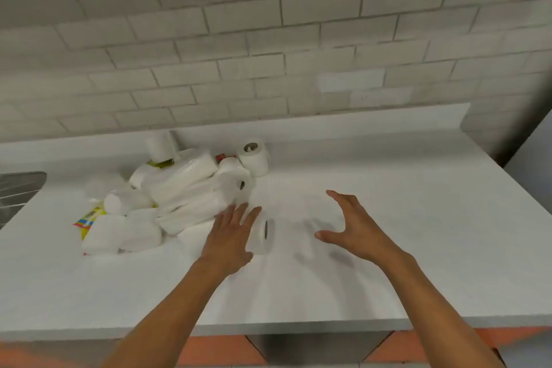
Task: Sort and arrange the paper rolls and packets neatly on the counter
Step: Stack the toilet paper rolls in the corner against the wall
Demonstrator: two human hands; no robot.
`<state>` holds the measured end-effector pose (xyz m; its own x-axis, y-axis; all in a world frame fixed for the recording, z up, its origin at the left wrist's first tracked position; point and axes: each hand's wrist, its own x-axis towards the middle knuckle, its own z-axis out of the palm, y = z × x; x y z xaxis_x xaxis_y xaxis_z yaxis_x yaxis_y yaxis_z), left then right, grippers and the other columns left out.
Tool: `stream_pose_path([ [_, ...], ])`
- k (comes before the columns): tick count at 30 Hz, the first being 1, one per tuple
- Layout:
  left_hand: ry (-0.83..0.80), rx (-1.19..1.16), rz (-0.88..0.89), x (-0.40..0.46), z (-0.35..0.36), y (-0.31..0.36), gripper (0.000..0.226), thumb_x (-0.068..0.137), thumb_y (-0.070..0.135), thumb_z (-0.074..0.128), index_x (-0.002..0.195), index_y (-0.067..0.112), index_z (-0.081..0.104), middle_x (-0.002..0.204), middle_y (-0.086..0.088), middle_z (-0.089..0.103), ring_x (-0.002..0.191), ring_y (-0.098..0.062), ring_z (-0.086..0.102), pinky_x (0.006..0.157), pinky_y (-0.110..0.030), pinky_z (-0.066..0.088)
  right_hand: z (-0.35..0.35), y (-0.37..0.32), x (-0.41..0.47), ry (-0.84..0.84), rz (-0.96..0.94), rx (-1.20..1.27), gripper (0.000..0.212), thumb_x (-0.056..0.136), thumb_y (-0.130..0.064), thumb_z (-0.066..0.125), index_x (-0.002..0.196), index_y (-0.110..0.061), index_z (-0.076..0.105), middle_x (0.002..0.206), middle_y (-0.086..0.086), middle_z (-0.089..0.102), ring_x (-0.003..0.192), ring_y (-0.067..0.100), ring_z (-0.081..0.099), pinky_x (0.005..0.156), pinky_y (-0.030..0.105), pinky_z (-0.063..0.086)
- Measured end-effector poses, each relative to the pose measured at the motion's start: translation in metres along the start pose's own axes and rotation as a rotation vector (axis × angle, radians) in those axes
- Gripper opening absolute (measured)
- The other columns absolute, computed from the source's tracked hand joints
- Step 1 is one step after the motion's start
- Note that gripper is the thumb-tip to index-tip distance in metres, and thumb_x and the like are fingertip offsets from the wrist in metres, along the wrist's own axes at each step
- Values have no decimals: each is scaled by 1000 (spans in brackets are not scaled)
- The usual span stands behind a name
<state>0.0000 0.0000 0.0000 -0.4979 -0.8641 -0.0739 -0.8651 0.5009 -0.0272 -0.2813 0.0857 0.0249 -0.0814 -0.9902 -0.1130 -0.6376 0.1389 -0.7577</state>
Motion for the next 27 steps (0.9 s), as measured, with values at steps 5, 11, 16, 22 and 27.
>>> stream_pose_path([
  [5, -55, 100, 58, 25, 16, -10, 110, 76, 38, 77, 156, 29, 2, 161, -2, 16, 147, -25, 21, 122, -39, 12, 1, 7, 21, -11, 44, 6, 98, 77, -54, 77, 153, -45, 16, 153, -16, 21, 142, 12, 28, 111, 34, 35],
  [11, 48, 56, 170, 46, 34, -18, 106, 56, 39, 85, 146, 24, 32, 134, 2, 51, 121, -22, 54, 109, -37, 39, 2, 11, 39, 24, 90, 25, 99, 76, -55, 77, 153, -46, 15, 153, -18, 22, 141, 9, 28, 110, 32, 35],
  [16, 75, -202, 181, 67, 23, -12, 101, 65, 51, 76, 149, 29, 26, 142, 9, 46, 129, -16, 47, 111, -31, 35, 2, 6, 60, 47, 115, 64, 100, 73, -56, 80, 151, -49, 17, 150, -20, 25, 139, 6, 31, 108, 31, 36],
  [22, 157, -744, 157, 96, -31, 14, 81, 62, 47, 79, 133, 43, 41, 128, 25, 53, 118, -6, 51, 97, -33, 49, -8, 1, 72, 67, 115, 142, 106, 68, -54, 85, 150, -52, 18, 147, -23, 30, 134, 1, 36, 102, 25, 37],
  [27, 175, -1036, 139, 113, -51, 33, 89, 62, 42, 85, 133, 55, 35, 127, 33, 48, 125, -9, 43, 99, -37, 46, -19, -4, 77, 56, 80, 259, 110, 60, -56, 89, 147, -57, 20, 144, -30, 35, 131, -3, 41, 104, 26, 42],
])
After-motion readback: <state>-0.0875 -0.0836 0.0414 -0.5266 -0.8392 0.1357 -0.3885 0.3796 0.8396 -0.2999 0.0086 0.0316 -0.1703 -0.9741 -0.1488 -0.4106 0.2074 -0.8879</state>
